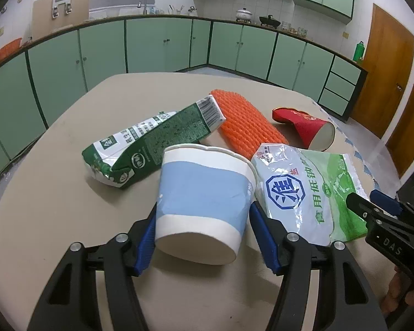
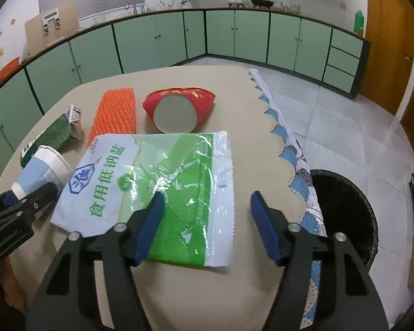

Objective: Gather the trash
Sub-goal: 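Grasp the white-green salt bag with the right tool while the left tool holds the cup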

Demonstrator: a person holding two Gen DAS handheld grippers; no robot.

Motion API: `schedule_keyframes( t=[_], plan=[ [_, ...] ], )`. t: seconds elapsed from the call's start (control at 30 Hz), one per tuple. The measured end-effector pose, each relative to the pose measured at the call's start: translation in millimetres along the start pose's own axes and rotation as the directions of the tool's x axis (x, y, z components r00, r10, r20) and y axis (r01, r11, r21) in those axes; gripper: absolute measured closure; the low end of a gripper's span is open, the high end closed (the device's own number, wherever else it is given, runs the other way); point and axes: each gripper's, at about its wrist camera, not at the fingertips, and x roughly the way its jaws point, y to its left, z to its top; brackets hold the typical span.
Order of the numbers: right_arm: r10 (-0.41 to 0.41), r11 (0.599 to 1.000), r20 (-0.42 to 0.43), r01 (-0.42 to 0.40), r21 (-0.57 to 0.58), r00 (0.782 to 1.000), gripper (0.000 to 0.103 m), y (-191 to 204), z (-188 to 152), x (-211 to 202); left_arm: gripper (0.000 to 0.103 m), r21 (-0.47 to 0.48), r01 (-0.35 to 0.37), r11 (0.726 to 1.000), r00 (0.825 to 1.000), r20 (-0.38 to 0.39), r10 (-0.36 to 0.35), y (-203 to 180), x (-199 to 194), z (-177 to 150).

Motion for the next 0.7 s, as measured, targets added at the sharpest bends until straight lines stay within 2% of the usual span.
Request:
schedule_keyframes(
  t=[0.13,0.23,0.27,0.33,0.4,0.53,0.7],
  plan=[
    [-0.002,1.000,-0.023,0.002,-0.007,1.000,0.057,2,-1,4,0.040,0.005,-0.009,1.000,1.000,0.002,0.009,-2,1,0],
    [-0.015,0.999,-0.027,0.014,-0.029,1.000,0.063,6,-1,4,0.040,0.005,-0.013,1.000,1.000,0.001,0.013,-3,2,1],
    [-0.018,0.999,-0.027,0.017,-0.031,0.999,0.068,7,0,4,0.041,0.003,-0.015,1.000,1.000,0.001,0.015,-4,3,2],
    [-0.025,0.999,-0.025,0.024,-0.023,0.999,0.085,6,0,4,0.041,0.003,-0.019,1.000,1.000,0.001,0.019,-3,3,3],
    [-0.022,1.000,-0.024,0.022,0.010,0.999,0.095,0,0,3,0.041,-0.002,-0.023,1.000,1.000,0.002,0.023,-3,3,3],
    [0.022,0.998,0.001,-0.022,0.060,1.000,0.101,-12,0,-2,0.042,-0.002,-0.024,1.000,1.000,0.006,0.024,-2,2,2],
    [0.045,0.999,0.021,-0.046,0.025,0.999,0.100,-14,0,-10,0.042,0.004,-0.030,1.000,1.000,0.003,0.030,-3,2,1]
  ],
)
